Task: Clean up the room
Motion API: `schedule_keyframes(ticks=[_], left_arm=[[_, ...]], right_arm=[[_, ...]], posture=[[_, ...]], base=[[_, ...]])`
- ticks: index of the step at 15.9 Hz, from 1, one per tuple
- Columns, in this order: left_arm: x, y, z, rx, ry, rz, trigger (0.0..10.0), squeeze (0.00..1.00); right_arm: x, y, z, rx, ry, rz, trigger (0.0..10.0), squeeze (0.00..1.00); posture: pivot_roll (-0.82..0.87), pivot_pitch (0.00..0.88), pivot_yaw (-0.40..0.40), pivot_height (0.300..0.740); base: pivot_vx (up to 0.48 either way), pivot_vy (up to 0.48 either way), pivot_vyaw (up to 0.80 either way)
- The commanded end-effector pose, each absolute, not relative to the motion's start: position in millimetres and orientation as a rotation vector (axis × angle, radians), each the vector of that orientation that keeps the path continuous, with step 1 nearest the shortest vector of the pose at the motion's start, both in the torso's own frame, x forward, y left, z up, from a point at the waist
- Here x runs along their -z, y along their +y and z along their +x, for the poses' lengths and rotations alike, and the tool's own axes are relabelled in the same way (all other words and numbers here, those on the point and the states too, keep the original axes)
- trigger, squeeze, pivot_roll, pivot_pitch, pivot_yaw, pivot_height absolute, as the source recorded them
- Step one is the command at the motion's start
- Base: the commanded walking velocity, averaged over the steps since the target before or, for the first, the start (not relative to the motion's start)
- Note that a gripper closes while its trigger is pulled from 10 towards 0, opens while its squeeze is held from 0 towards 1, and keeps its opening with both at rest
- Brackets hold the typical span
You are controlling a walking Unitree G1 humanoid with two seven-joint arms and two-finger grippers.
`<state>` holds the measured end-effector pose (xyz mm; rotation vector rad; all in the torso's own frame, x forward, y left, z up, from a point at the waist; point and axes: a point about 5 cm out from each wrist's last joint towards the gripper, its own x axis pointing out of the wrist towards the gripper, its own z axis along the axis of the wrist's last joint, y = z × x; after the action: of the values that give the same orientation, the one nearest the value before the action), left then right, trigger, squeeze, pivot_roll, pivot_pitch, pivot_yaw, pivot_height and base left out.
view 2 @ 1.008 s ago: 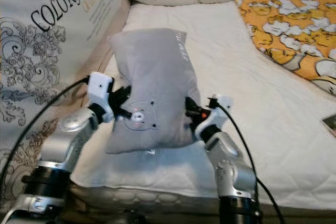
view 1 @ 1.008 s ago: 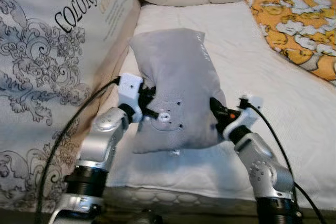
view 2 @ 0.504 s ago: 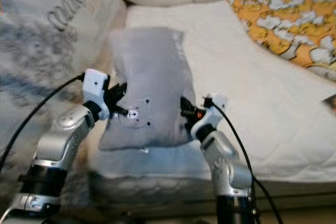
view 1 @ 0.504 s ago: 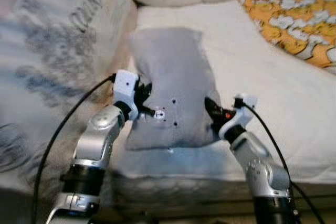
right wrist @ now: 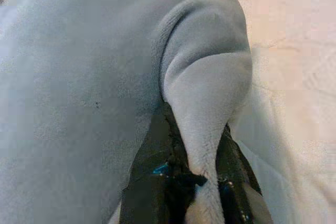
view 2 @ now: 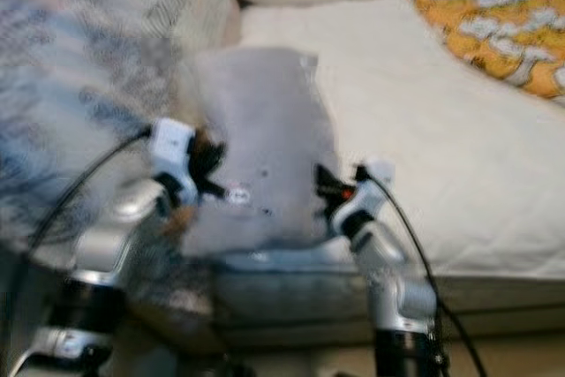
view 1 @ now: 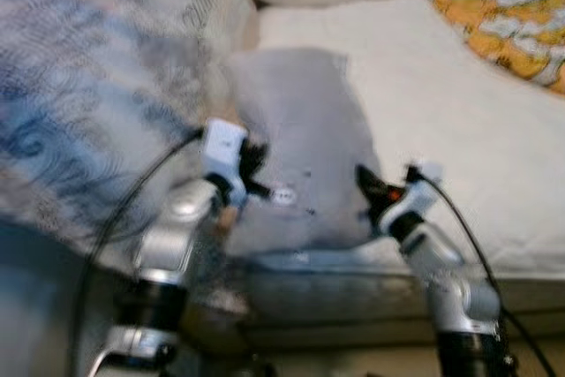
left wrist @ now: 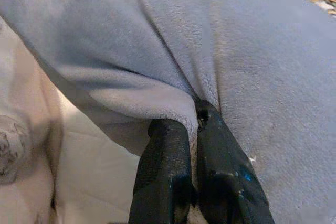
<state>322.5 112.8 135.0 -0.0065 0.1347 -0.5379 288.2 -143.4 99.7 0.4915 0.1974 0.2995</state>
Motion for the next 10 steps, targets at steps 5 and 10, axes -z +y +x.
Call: schedule_keyframes(ticks=[5,10], left_arm=[[-150.7,109.0,325.4,0.574,0.069,0.043,10.0,0.00],[-150.7,108.2,326.5,0.571,0.069,0.050,10.0,0.00]], right_arm=[[-109.0,-130.5,292.7,-0.350,0.168,0.508,10.0,0.00],[-107.9,-131.5,293.1,-0.342,0.172,0.508,10.0,0.00]], posture=[[0.04,0.000,0.082,0.740],[0.04,0.000,0.083,0.740]], base=[[0.048,0.000,0.00],[0.096,0.000,0.00]])
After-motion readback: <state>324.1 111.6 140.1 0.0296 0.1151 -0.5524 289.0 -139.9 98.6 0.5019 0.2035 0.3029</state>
